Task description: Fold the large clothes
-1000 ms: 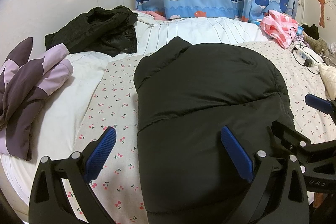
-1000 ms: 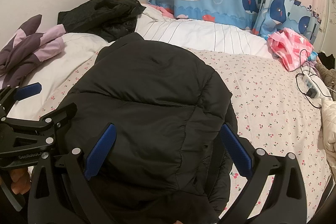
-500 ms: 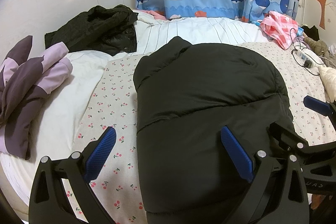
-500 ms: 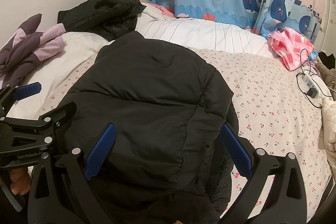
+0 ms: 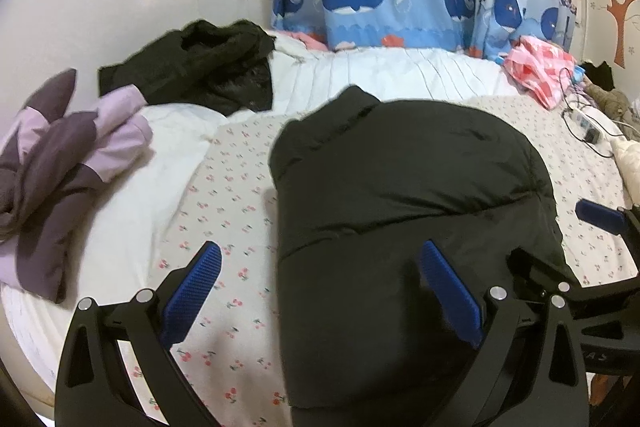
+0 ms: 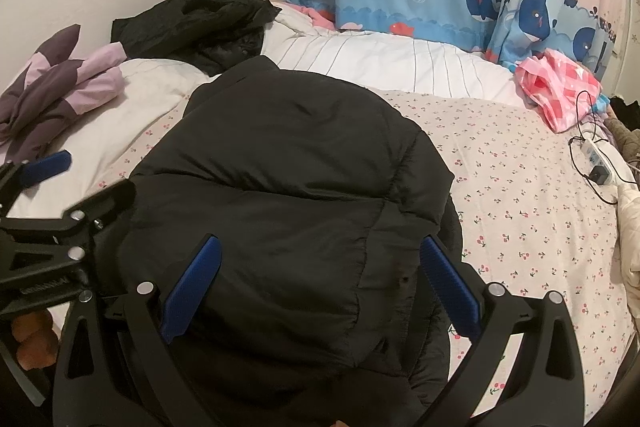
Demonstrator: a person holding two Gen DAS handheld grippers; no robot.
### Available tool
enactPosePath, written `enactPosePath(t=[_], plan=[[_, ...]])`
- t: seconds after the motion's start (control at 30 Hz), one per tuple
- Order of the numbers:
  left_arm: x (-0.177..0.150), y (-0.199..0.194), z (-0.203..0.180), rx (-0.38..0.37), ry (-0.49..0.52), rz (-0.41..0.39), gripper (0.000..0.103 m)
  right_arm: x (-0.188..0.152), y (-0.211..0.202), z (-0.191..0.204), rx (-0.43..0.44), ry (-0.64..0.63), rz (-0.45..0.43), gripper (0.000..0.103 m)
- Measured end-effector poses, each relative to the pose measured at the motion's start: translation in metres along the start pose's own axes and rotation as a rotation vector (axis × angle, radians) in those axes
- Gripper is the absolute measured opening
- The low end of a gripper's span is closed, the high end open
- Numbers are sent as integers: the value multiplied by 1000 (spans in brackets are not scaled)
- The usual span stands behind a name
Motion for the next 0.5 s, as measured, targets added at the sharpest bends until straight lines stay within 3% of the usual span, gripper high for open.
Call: enactPosePath(t=[0.2, 0.5], plan=[[2, -3, -3, 36, 28, -18, 96, 7, 4, -9, 1, 8, -3, 96], [-3, -3, -5, 11, 17, 0, 96, 12, 3, -15, 1, 15, -12, 96]])
Point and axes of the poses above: each gripper's, at about its wrist camera, not at the fingertips, and y roughly the way its jaws point, z to its left, x to its top, the point moved 3 cm from there along y, roughly the way its jaws point, and after that the axes turned 15 degrees about -x, right-handed, at the moved point
